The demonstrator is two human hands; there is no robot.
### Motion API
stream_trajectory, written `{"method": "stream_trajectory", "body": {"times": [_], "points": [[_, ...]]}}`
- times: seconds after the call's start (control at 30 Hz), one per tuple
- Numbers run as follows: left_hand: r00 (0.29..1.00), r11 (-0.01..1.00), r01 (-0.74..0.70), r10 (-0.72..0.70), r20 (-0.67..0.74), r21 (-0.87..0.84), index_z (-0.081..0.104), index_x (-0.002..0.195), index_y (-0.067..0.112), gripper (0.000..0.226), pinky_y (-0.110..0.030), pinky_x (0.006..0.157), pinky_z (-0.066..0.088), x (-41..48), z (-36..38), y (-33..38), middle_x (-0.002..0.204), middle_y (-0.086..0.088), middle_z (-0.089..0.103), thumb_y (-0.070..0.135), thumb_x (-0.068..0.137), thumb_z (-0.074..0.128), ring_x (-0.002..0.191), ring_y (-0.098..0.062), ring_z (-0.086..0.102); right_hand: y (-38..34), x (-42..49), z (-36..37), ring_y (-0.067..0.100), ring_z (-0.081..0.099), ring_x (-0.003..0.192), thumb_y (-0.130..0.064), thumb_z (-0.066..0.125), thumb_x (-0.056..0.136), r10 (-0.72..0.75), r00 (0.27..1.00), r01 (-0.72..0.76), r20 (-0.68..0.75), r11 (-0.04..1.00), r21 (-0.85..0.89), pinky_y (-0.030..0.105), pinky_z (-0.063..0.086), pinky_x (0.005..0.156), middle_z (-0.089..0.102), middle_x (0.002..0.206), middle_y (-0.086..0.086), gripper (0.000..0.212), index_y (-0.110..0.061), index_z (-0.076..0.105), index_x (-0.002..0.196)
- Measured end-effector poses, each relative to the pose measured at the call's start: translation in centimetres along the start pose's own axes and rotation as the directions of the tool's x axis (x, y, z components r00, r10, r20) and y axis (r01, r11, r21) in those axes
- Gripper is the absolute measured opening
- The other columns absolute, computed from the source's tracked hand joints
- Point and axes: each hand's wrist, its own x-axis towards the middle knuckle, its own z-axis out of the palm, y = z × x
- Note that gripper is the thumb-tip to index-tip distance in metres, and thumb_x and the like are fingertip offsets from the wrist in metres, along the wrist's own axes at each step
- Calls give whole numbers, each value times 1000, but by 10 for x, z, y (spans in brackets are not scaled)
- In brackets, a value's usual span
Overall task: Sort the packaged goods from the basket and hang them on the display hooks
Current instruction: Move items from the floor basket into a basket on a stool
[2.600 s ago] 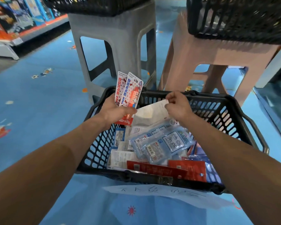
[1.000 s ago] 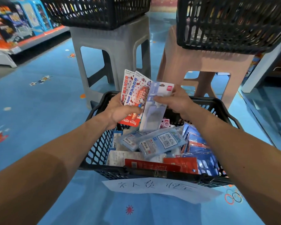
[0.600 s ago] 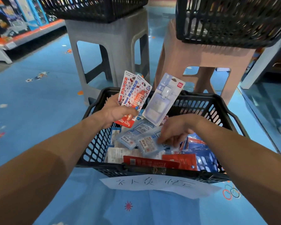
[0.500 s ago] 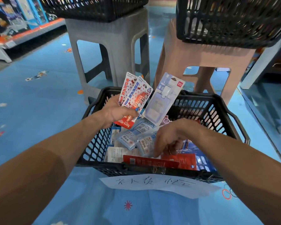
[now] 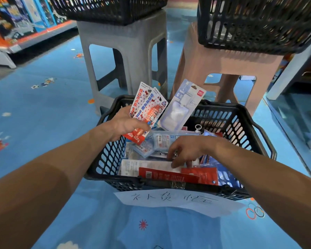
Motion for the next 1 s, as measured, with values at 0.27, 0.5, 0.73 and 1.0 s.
{"method": "stream_trajectory", "body": {"times": [0.27,0.5,0.73,1.0], "points": [[1000,999,2,-3,15,46,65,114,23,59,-49,93,60,-3,2,1,103,0,78,8,65,94,96,-23,76,-18,16,21,16,59,95,-34,79,86,0,999,-19,-45,911,-412,30,49,83,62,102,-9,35,-24,71,119],[1000,1000,-12,12,4,29,64,117,20,59,-48,89,62,-6,-4,2,102,-1,78,6,67,93,92,-22,76,-14,3,-12,14,59,85,-21,82,81,-119,924,54,-363,981,-184,26,45,68,56,86,-14,15,-26,68,82],[1000,1000,-5,5,-15,-4,65,119,20,61,-40,79,62,-8,-8,2,103,-1,78,4,67,92,90,-21,76,-2,-9,-19,16,62,82,-7,73,90,-92,868,264,-488,918,295,31,50,70,67,90,6,7,-14,71,90],[1000,993,5,-6,-4,-115,67,115,19,52,-39,75,62,-7,-10,4,97,-3,79,3,71,89,88,-24,77,-7,-12,-34,22,48,76,4,59,75,116,790,377,-602,683,626,24,34,52,55,82,5,25,-20,61,68]]}}
